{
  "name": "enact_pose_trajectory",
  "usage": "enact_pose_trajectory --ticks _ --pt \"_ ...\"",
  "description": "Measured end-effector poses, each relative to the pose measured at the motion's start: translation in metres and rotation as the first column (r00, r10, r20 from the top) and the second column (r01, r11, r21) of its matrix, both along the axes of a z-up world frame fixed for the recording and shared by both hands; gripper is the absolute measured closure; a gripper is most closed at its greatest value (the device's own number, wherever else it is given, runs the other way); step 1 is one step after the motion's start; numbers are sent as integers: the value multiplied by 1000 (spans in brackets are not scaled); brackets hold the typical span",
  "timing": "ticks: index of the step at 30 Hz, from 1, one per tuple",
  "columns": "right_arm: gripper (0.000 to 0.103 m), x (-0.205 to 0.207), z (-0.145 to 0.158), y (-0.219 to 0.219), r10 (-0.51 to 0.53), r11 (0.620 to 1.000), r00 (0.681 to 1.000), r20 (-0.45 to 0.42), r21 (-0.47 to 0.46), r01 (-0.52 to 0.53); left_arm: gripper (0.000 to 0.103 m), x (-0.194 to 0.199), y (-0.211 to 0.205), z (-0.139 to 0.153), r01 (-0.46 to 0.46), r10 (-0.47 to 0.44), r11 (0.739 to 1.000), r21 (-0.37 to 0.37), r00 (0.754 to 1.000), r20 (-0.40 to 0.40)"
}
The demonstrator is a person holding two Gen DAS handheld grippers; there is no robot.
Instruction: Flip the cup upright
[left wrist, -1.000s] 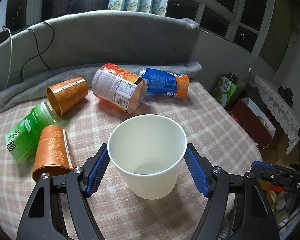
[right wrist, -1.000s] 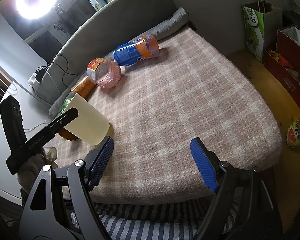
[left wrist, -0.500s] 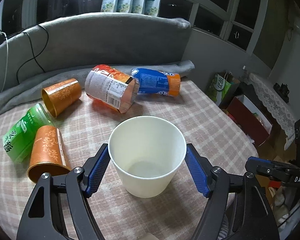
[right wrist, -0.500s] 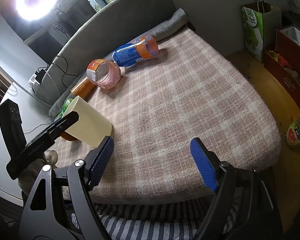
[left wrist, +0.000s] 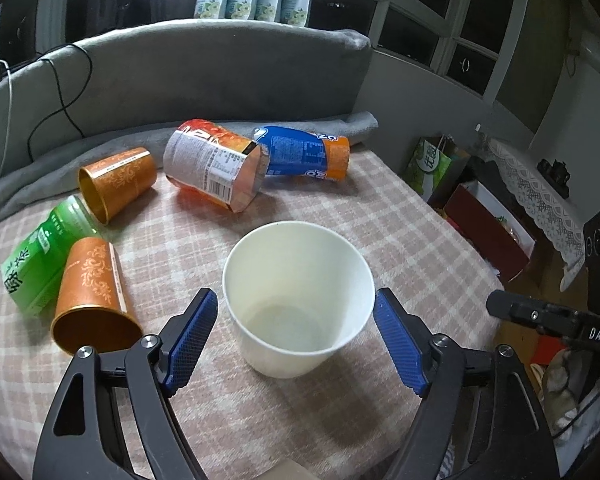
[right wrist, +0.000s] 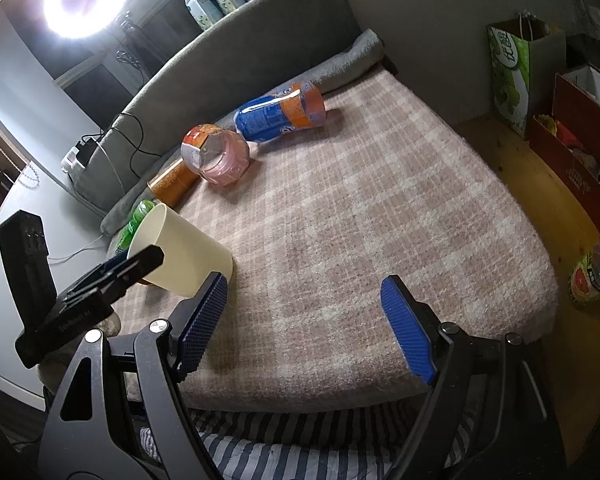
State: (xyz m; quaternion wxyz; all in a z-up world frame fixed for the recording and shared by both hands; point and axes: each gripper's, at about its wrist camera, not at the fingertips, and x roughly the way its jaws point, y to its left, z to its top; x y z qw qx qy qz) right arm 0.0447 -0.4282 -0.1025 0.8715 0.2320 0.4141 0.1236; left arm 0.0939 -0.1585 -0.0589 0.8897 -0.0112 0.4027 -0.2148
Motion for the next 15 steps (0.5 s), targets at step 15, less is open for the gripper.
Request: enact_pose_trajectory --ticks 15 --pt "21 2 24 22 24 998 995 94 -55 -19 23 -25 36 3 -56 56 998 2 998 26"
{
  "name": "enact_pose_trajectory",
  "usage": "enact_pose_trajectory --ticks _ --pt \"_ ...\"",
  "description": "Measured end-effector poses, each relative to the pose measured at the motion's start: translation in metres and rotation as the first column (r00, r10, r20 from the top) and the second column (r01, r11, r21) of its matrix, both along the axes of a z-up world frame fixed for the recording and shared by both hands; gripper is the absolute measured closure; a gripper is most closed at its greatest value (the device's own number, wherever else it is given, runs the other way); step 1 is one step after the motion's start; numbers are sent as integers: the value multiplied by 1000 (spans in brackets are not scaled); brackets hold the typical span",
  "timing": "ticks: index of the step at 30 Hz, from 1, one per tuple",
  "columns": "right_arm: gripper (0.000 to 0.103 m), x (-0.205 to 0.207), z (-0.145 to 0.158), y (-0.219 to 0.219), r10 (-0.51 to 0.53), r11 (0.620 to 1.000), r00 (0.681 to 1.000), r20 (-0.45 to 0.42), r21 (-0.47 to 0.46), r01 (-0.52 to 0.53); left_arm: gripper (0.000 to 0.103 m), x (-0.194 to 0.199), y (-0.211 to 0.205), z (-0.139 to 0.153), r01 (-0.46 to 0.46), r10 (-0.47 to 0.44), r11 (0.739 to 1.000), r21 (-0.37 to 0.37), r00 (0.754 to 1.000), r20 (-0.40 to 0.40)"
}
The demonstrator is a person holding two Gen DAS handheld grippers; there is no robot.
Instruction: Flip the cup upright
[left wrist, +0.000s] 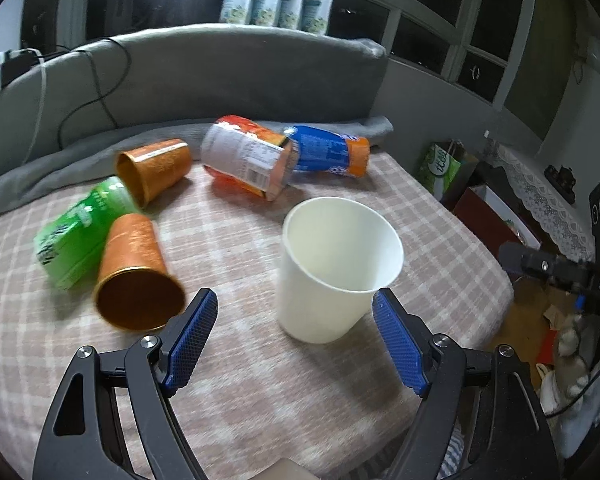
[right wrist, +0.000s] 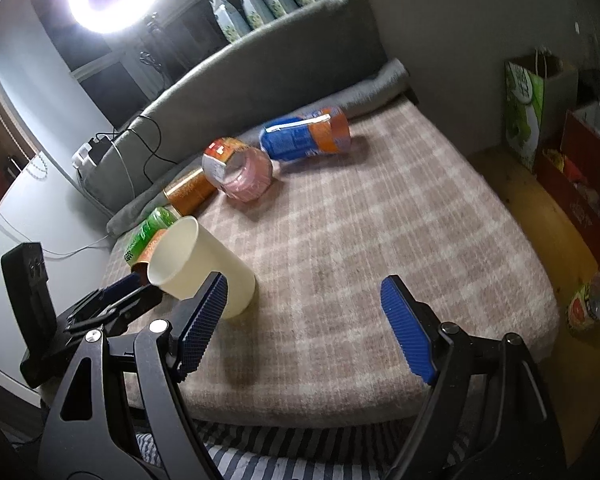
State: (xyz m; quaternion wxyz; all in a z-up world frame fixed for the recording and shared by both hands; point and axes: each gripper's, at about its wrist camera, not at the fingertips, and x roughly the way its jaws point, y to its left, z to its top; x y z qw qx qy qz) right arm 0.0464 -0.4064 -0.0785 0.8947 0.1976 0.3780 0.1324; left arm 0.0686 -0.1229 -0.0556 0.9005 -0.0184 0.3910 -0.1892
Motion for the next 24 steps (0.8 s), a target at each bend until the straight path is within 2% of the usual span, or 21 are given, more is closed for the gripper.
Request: enact_pose_trajectory --ticks 7,12,14,17,20,23,24 --pt "21 1 15 20 15 997 998 68 -74 -10 23 -16 25 10 -67 67 998 -12 997 46" --pt "20 -6 27 39 30 986 987 159 -168 -3 23 -30 41 26 -135 137 991 -26 983 123" --pt "14 -10 33 46 34 981 978 204 -196 7 23 -37 48 34 -171 174 985 -33 970 169" --pt "13 -16 42 55 30 974 962 272 -225 33 23 -48 56 46 -227 231 973 -46 941 248" --pt "12 -24 48 64 26 964 942 333 -258 64 23 -60 63 56 -279 284 958 -66 899 333" --pt "3 -31 51 70 28 958 924 380 -275 85 23 -69 69 62 -308 318 947 -87 867 384" --pt "3 -33 52 72 27 956 919 393 -278 91 23 -71 70 64 -320 330 943 -95 856 398"
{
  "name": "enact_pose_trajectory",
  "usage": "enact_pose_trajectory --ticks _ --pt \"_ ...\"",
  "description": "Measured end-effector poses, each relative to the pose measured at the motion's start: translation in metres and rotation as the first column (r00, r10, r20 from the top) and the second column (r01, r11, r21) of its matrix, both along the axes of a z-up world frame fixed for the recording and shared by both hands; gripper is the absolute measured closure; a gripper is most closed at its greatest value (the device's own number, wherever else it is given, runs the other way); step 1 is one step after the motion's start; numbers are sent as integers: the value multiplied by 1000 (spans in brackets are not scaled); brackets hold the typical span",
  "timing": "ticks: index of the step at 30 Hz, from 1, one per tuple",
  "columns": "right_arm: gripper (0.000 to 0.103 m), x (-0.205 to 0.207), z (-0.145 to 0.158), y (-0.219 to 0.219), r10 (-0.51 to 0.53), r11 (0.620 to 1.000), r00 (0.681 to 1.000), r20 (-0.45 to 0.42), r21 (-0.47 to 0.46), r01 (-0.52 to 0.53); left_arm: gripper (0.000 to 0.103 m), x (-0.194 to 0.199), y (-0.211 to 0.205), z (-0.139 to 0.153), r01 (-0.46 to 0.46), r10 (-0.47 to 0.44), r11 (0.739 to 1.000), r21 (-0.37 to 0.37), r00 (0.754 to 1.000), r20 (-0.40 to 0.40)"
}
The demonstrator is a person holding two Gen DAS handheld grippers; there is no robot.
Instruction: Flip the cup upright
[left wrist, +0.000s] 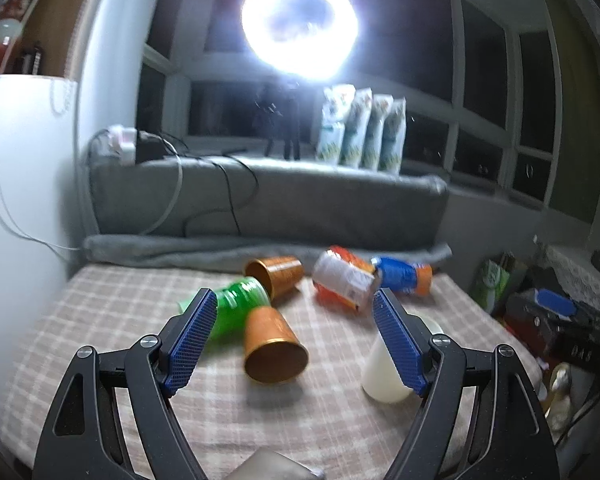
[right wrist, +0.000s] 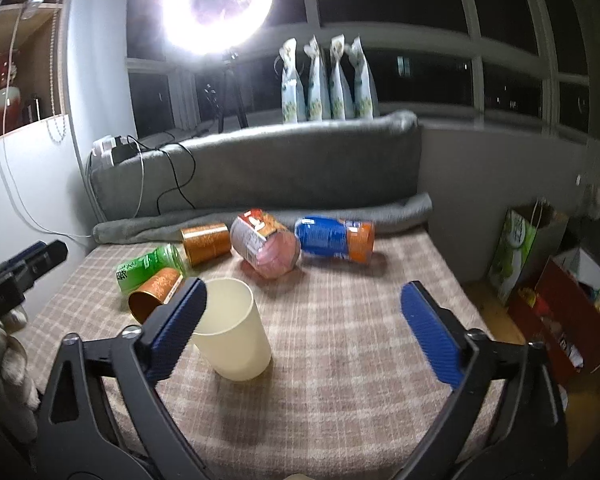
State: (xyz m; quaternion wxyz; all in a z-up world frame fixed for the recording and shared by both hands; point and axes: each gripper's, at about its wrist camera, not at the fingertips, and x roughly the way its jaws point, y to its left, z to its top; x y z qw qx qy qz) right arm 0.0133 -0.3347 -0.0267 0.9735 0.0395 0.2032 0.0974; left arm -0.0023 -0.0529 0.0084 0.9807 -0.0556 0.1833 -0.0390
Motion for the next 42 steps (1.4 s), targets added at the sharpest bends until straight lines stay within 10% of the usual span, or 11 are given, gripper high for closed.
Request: enact_pose_trajectory --ticks 42 --pt "0 -11 -5 5 -54 998 997 54 -25 55 22 -17 6 1 -64 62 997 41 997 52"
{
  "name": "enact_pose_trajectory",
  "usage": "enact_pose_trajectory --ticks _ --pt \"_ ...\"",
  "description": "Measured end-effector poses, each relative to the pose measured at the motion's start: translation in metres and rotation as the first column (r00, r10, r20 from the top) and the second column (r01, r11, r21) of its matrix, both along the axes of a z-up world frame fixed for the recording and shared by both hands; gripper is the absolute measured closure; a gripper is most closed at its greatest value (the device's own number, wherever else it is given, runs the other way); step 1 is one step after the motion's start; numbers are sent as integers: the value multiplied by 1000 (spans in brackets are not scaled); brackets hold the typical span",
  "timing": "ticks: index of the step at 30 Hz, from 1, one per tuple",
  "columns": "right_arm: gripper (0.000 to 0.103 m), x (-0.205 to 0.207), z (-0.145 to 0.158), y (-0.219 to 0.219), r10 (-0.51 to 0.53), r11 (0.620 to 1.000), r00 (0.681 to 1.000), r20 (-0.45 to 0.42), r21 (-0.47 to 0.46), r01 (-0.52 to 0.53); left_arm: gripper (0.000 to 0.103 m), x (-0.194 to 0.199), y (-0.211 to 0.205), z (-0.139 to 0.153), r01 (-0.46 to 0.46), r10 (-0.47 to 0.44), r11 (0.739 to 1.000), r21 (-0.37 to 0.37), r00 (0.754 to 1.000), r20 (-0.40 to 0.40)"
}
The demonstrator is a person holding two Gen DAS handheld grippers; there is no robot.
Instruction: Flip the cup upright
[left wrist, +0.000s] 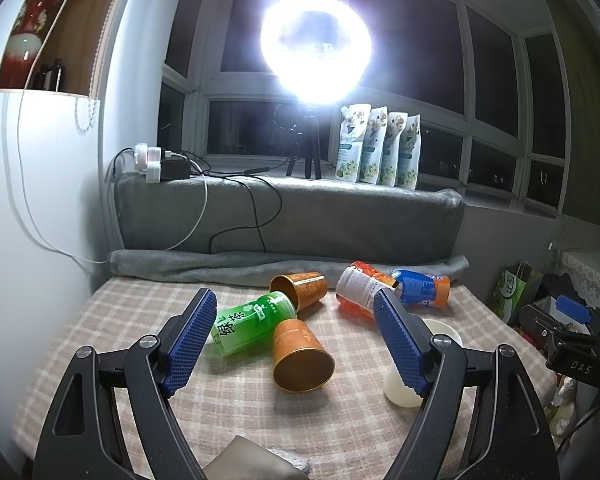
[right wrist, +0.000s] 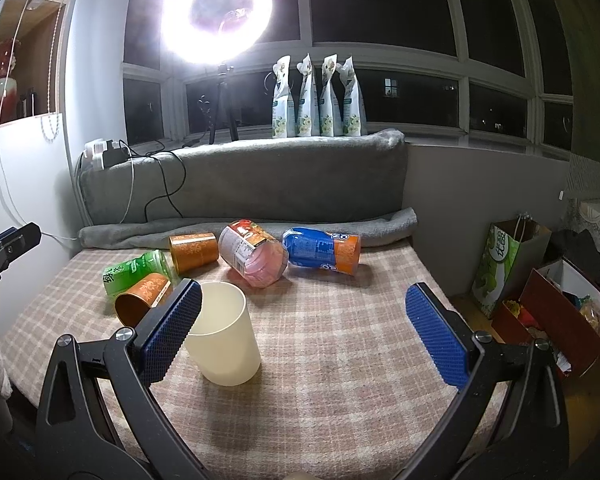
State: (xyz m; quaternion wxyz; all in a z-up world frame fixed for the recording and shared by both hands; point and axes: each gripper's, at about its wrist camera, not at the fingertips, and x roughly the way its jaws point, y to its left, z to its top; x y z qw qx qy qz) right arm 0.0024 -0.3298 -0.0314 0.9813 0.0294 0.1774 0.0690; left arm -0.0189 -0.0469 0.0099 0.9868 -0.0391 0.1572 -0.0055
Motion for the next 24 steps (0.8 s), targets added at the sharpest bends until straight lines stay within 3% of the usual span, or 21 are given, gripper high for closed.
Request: enact_pose_trajectory --ticks 24 --pt "0 3 -8 -4 -5 1000 1000 -14 -6 5 22 -1 3 -1 -3 3 1000 -3 1000 -3"
